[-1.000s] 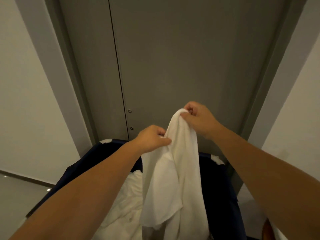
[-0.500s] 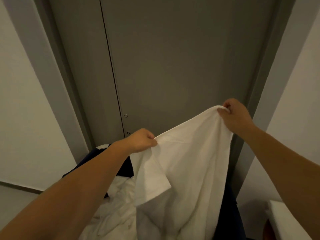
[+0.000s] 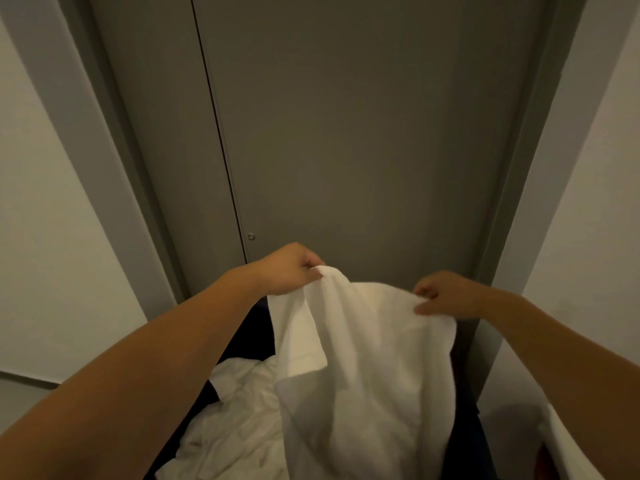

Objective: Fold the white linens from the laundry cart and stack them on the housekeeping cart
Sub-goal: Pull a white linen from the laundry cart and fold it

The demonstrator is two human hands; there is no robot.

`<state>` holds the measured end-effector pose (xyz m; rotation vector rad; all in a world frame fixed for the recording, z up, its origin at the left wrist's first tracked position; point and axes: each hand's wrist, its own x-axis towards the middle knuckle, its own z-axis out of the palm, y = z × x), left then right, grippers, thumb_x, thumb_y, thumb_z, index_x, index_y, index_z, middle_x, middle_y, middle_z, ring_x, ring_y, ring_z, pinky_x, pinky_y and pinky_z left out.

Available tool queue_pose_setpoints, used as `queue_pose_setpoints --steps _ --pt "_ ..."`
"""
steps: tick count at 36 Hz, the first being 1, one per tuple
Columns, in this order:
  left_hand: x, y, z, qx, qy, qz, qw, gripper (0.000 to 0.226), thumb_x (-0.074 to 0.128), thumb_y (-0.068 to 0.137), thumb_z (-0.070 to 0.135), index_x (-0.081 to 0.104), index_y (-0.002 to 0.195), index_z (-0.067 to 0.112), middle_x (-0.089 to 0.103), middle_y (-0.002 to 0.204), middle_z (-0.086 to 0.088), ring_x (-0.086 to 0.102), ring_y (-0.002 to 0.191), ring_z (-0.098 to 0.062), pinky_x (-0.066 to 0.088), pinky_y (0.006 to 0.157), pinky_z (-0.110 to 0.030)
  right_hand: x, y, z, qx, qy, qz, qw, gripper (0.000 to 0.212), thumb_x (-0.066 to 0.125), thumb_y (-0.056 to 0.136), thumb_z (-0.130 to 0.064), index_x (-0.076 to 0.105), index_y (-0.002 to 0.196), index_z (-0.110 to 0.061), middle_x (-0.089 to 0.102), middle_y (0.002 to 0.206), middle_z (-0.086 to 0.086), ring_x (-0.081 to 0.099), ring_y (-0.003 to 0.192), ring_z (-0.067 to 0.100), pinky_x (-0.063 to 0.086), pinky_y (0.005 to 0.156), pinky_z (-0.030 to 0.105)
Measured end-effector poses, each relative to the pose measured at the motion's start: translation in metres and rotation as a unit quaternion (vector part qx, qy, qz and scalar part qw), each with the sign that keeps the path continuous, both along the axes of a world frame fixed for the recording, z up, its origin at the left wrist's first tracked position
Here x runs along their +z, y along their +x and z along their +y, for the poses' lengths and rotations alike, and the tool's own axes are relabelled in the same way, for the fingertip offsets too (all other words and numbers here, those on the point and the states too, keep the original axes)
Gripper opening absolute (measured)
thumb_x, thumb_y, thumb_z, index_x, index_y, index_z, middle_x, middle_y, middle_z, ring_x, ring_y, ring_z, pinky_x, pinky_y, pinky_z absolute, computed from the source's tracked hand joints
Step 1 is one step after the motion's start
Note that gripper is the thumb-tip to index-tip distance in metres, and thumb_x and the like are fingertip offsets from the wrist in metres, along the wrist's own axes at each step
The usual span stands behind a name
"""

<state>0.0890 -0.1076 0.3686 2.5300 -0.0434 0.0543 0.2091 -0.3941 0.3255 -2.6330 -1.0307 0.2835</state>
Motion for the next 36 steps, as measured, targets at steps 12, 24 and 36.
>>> queue_pose_setpoints --steps 12,24,36 --pt "0.007 0.007 -0.031 -0.068 -0.01 -0.012 0.998 0.026 0.053 0.092 0.011 0.075 0.097 0.024 0.072 0.094 0.012 0.066 0.09 -0.006 0.052 0.086 -0.025 -0.013 -0.046 0.089 0.021 0.306 0.208 0.929 0.061 0.083 0.054 -0.042 0.061 0.107 -0.021 0.068 0.107 0.007 0.066 0.096 0.017 0.053 0.089 0.04" --pt "0.007 -0.014 0.0 -0.019 0.02 -0.013 1.0 0.017 0.059 0.092 0.019 0.076 0.096 0.023 0.072 0.089 0.012 0.066 0.084 -0.003 0.052 0.077 -0.023 -0.031 -0.057 0.106 0.001 0.413 0.142 0.899 0.026 0.076 0.081 -0.017 0.052 0.07 -0.018 0.05 0.053 -0.016 0.041 0.05 -0.001 0.035 0.051 0.013" --pt "0.0 -0.017 -0.001 -0.084 0.105 0.07 0.988 0.011 0.067 0.081 0.018 0.066 0.075 0.027 0.065 0.078 -0.001 0.056 0.068 -0.009 0.046 0.066 -0.028 -0.005 -0.049 0.081 0.018 0.317 0.163 0.934 0.027 0.071 0.085 -0.015 0.055 0.063 -0.015 0.05 0.055 -0.008 0.043 0.054 0.006 0.035 0.052 0.022"
